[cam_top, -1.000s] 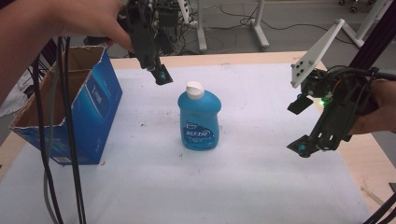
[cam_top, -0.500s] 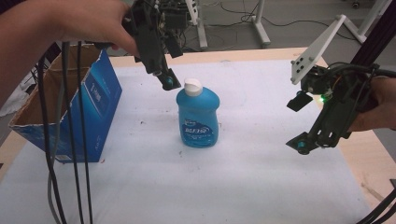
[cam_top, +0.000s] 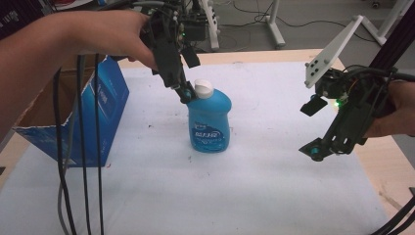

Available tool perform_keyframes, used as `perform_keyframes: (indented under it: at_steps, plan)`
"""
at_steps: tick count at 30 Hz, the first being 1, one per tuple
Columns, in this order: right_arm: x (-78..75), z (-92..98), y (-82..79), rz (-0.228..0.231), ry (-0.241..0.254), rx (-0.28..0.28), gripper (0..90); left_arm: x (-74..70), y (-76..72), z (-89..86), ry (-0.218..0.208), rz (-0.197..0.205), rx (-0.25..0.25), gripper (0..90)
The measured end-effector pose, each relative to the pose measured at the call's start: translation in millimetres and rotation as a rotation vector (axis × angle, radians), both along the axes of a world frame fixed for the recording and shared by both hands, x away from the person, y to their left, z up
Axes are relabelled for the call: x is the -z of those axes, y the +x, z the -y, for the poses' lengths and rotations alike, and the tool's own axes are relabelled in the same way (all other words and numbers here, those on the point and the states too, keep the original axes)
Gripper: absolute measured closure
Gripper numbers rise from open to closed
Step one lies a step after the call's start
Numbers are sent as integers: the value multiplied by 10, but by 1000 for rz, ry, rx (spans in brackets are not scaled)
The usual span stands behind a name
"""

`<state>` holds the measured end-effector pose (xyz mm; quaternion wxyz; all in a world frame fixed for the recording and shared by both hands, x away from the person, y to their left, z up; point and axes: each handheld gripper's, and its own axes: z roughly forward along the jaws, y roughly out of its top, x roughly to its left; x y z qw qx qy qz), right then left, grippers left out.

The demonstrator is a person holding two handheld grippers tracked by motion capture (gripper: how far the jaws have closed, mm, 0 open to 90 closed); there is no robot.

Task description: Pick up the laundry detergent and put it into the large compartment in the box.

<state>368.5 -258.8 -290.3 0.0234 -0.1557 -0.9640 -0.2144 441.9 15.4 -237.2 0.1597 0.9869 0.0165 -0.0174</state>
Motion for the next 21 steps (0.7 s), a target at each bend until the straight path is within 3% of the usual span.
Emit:
perform_keyframes:
  at_steps: [21]
  plan:
    - [29, 19, 4, -5, 5, 2, 11, 272, 4, 195, 28, -9, 30, 17]
